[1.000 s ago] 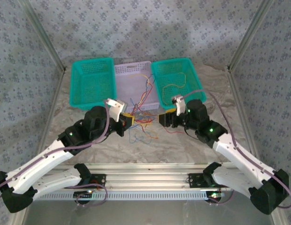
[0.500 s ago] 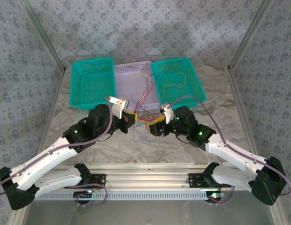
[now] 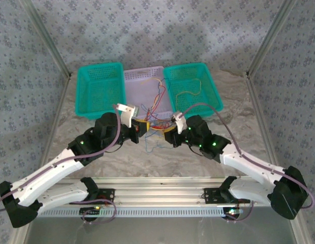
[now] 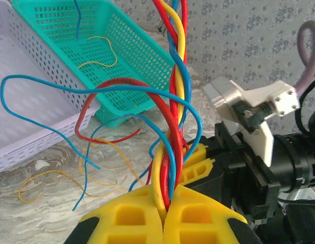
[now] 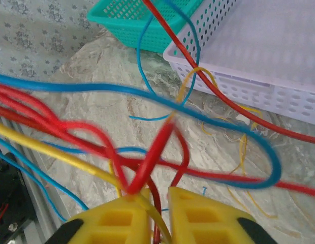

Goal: Untangle the cables

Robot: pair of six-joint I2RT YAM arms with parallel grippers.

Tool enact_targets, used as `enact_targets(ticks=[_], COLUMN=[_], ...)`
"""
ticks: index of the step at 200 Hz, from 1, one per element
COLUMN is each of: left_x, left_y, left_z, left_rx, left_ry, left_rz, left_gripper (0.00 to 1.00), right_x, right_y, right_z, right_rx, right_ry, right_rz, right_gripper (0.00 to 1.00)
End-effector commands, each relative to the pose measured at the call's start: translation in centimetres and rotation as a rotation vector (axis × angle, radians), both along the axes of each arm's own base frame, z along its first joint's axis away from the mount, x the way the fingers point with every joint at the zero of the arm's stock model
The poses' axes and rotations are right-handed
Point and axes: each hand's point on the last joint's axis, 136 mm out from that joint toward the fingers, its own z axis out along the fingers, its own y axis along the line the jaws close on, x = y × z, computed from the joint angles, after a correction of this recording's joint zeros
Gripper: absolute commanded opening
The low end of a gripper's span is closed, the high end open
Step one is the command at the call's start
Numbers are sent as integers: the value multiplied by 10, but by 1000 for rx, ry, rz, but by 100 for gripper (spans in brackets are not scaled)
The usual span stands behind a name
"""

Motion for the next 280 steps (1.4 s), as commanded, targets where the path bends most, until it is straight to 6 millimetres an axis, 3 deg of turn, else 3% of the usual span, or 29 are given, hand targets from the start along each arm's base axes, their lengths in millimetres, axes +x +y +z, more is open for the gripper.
enact_targets(ticks=[1,47,70,140,204,280], left_x=[-1,1,1,1,1,8], left_y=[1,20,26,23,18,35], left_z=[18,20,15,8,2,12], left_rx=[-34,2,20,12,-5,-100], left_ry=[-44,-51,-40,-10,4,-2], left_rz=[-2,51,67,61,50,132], left_gripper=[0,0,15,59,75,91], right_x=[3,14,13,-31,-72,-118], right_y=[-8,-52,-65,-29,-16,-2], right_z=[24,24,27,66,96,88], right_rx=[9,-99,-102,74,193,216], right_ry=[-78,-109,-104,-128,-146,-6], right_rz=[-31,-212,-246,35,253,495], right_gripper=[2,0,0,0,0,0])
